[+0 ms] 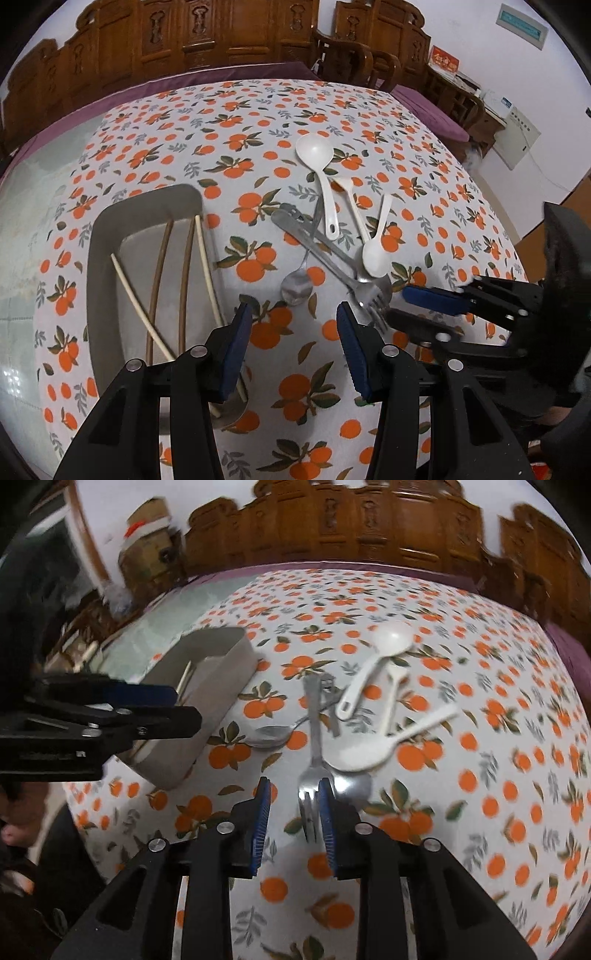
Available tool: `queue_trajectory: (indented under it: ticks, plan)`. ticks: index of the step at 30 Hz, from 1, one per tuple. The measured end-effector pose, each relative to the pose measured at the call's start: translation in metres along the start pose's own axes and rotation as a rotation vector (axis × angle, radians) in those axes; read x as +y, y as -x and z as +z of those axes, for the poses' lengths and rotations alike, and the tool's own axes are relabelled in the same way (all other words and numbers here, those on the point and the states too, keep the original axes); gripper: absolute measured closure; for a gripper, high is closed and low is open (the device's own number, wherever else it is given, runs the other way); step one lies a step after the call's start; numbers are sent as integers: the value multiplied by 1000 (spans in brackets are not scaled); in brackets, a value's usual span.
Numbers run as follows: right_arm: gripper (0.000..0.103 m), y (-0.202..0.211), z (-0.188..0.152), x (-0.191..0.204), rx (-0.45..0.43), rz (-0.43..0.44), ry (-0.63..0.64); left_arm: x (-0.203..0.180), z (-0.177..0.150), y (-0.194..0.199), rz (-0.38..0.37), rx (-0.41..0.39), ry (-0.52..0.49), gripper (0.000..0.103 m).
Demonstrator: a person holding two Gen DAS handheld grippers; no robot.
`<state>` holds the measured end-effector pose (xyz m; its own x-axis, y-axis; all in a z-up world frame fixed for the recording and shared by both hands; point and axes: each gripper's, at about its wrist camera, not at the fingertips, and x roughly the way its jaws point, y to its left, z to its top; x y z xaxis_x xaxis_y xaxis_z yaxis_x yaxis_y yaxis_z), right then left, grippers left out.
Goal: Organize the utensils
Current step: 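Grasp a metal fork with the right tool while the left tool moves toward the metal spoons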
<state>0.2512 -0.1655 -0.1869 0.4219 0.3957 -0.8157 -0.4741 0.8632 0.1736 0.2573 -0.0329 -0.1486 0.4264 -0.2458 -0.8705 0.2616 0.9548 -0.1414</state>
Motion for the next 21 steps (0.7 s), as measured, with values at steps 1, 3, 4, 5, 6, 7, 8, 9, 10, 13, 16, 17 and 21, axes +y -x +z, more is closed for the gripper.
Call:
queue_trajectory:
  ticks: [1, 3, 4, 5, 6, 7, 8, 9, 10, 13, 16, 17, 21]
  plan:
    - [72, -4, 1, 1, 5, -10, 10, 2, -2, 1, 2, 1, 2, 58]
    - [72, -12, 1, 5, 10, -56, 50, 4, -3, 3, 6, 1, 2, 58]
    - [72, -16, 1, 8, 17, -79, 74, 6, -4, 5, 8, 0, 3, 58]
    - [72, -18, 0, 9, 22, -86, 84, 7, -4, 6, 9, -1, 5, 58]
    - [72, -20, 0, 10, 29, -98, 97, 8, -5, 8, 10, -2, 6, 58]
    - [72, -23, -1, 12, 34, -114, 112, 10, -5, 10, 10, -3, 10, 58]
    - [72, -26, -3, 14, 41, -143, 140, 11, -6, 11, 11, -4, 12, 58]
    - [72, -28, -4, 16, 43, -168, 167, 13, -6, 12, 12, -4, 13, 58]
    - [72, -29, -5, 18, 39, -184, 188, 14, -7, 13, 12, -5, 15, 58]
    - [73, -32, -7, 23, 44, -243, 246, 15, -7, 14, 10, -6, 18, 58]
    - [75, -37, -9, 22, 65, -307, 280, 15, -8, 16, 4, -8, 19, 58]
    - [75, -38, -10, 19, 68, -312, 271, 14, -8, 16, 3, -9, 18, 58]
    - [75, -31, -8, 9, 55, -294, 222, 10, -9, 18, -2, -11, 9, 58]
